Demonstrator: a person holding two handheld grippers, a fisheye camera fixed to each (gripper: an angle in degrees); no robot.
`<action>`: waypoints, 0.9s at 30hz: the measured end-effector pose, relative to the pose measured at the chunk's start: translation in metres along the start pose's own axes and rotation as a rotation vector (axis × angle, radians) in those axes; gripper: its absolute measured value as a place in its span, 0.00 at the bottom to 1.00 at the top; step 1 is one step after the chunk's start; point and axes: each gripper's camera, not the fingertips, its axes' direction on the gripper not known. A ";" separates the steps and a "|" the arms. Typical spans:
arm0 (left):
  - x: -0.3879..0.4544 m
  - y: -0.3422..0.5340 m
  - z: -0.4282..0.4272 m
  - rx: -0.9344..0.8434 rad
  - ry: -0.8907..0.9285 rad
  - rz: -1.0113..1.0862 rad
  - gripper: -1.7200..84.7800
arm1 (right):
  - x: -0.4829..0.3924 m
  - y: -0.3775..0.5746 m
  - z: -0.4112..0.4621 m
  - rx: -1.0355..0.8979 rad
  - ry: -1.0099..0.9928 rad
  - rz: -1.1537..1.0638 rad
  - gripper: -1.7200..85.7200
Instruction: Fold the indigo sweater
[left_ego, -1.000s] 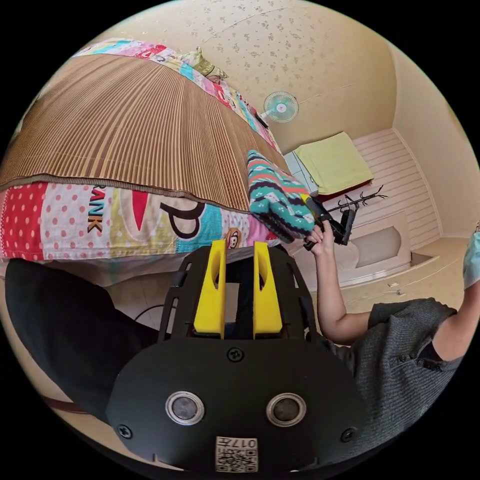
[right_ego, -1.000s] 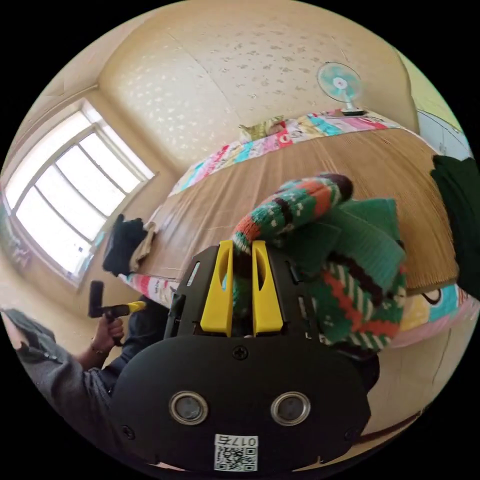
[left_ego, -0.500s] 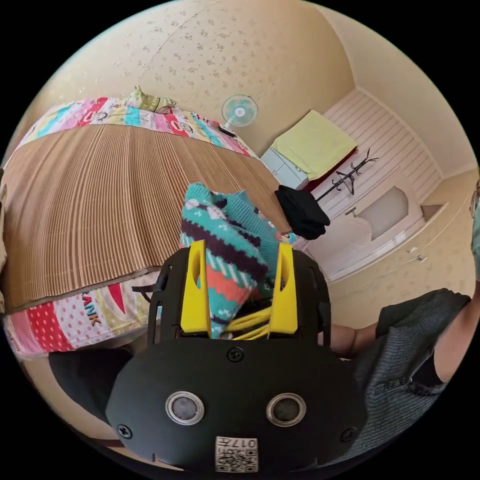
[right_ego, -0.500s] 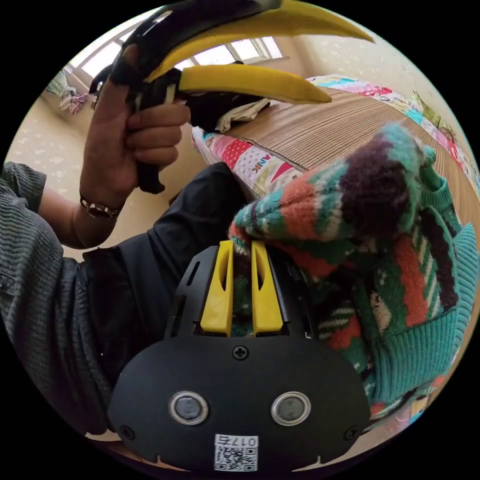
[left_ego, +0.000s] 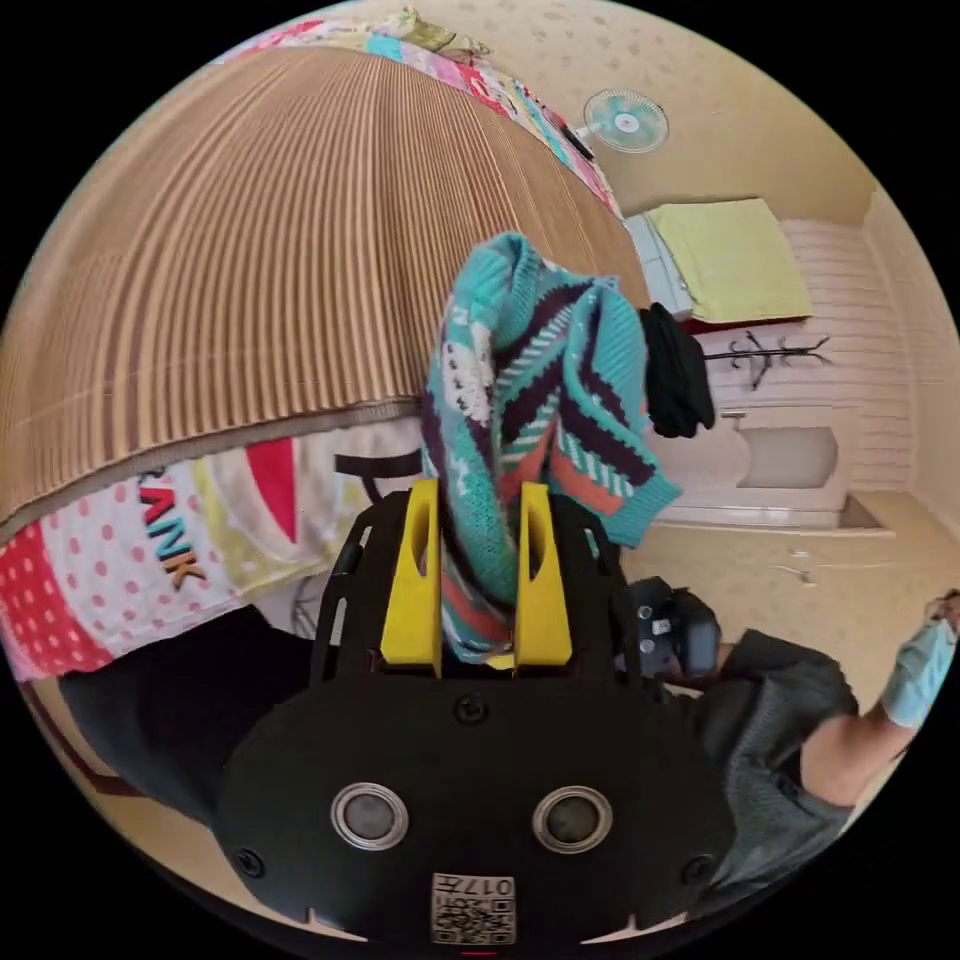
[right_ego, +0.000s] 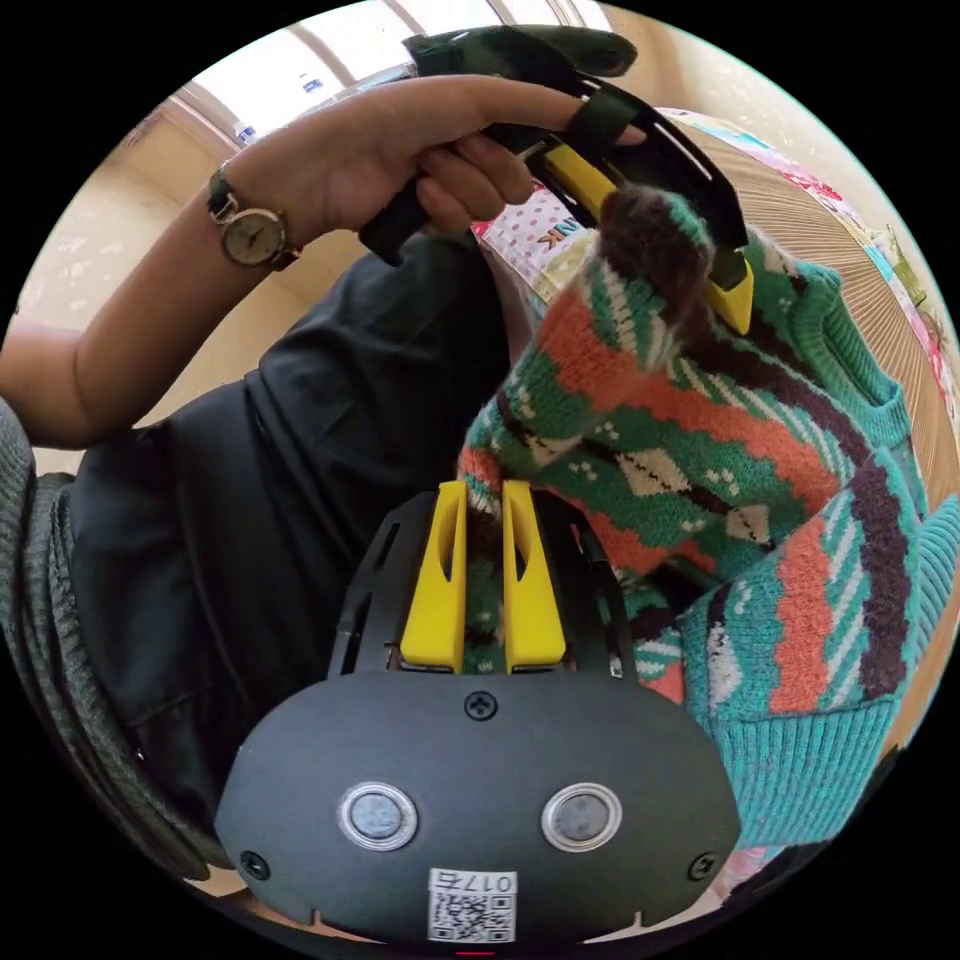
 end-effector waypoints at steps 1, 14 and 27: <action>-0.006 0.003 -0.003 0.003 0.114 0.032 0.14 | -0.003 0.008 -0.010 0.052 -0.010 -0.047 0.09; 0.185 0.122 -0.157 0.088 0.545 1.363 0.08 | -0.020 0.096 -0.219 0.567 -0.238 -0.356 0.07; 0.169 0.179 -0.208 0.229 1.747 1.508 0.08 | 0.051 0.236 -0.291 0.726 0.152 0.245 0.16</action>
